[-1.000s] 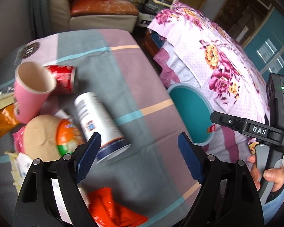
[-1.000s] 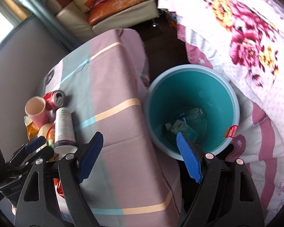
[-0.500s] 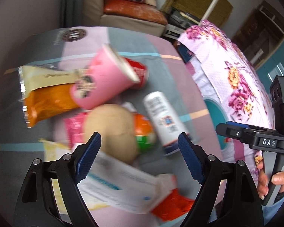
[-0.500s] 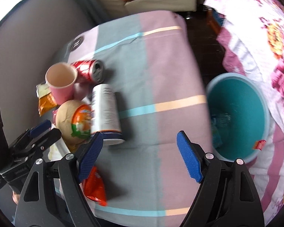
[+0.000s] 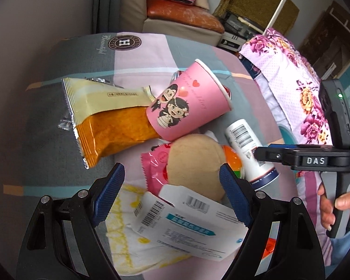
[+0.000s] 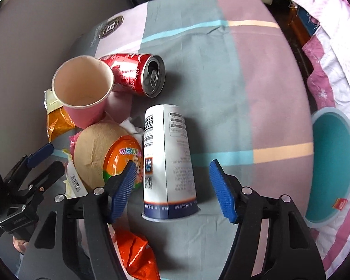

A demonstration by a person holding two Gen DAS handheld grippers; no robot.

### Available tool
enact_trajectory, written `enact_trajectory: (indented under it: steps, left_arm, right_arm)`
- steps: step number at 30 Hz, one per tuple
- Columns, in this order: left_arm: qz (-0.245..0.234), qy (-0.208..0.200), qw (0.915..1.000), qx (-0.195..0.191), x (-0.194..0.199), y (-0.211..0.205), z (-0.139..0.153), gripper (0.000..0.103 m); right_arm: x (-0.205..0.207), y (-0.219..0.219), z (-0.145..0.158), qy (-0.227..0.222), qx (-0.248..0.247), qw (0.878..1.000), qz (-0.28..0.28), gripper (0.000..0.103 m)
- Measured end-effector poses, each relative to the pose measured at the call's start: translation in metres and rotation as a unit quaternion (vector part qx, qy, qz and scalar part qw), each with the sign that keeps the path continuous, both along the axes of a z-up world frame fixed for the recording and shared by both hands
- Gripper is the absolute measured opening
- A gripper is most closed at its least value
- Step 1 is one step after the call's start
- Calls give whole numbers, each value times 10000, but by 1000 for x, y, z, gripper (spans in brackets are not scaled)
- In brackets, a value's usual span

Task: Collect trash
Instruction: 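Grasp the white-and-blue cup with the right gripper while the left gripper grasps the pink cup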

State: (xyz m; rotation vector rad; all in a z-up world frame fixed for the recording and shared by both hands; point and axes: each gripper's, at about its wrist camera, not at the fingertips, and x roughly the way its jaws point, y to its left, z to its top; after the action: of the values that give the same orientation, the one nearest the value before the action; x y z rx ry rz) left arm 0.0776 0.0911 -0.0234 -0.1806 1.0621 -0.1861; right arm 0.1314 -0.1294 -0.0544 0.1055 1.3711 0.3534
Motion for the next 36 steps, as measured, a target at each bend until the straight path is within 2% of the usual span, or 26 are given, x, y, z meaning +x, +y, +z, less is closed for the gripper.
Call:
enact_trajectory:
  steps: [7, 8, 9, 15, 24, 28, 30, 31, 36]
  left_arm:
    - [-230, -63, 9992, 311, 16, -7, 5, 84]
    - [-249, -72, 9990, 373, 20, -9, 5, 84]
    - [-283, -93, 9986, 440, 25, -10, 7, 84]
    - [-511, -145, 9960, 717, 48, -20, 4, 84]
    - [-1114, -201, 9871, 1135, 75, -48, -14, 84]
    - [-1139, -322, 9878, 1013, 75, -49, -16, 82]
    - [-1114, -362, 9881, 993, 74, -50, -14, 70]
    - [-1086, -332, 9893, 912, 73, -49, -14, 68]
    - [-857, -403, 9920, 833, 64, -42, -4, 66]
  right_arm:
    - [6, -4, -17, 213, 165, 9996, -39, 62]
    - [5, -5, -18, 175, 245, 9995, -15, 50]
    - [3, -5, -16, 112, 249, 9996, 22, 46]
    - [-3, -16, -4, -110, 214, 9997, -20, 46]
    - [-2, -39, -4, -7, 466, 9985, -299, 46]
    - [-3, -42, -5, -38, 528, 9979, -368, 46]
    - [-2, -43, -6, -70, 544, 9977, -391, 46]
    - [-2, -43, -6, -88, 547, 9977, -402, 46]
    - [-4, -46, -5, -150, 635, 9970, -420, 46]
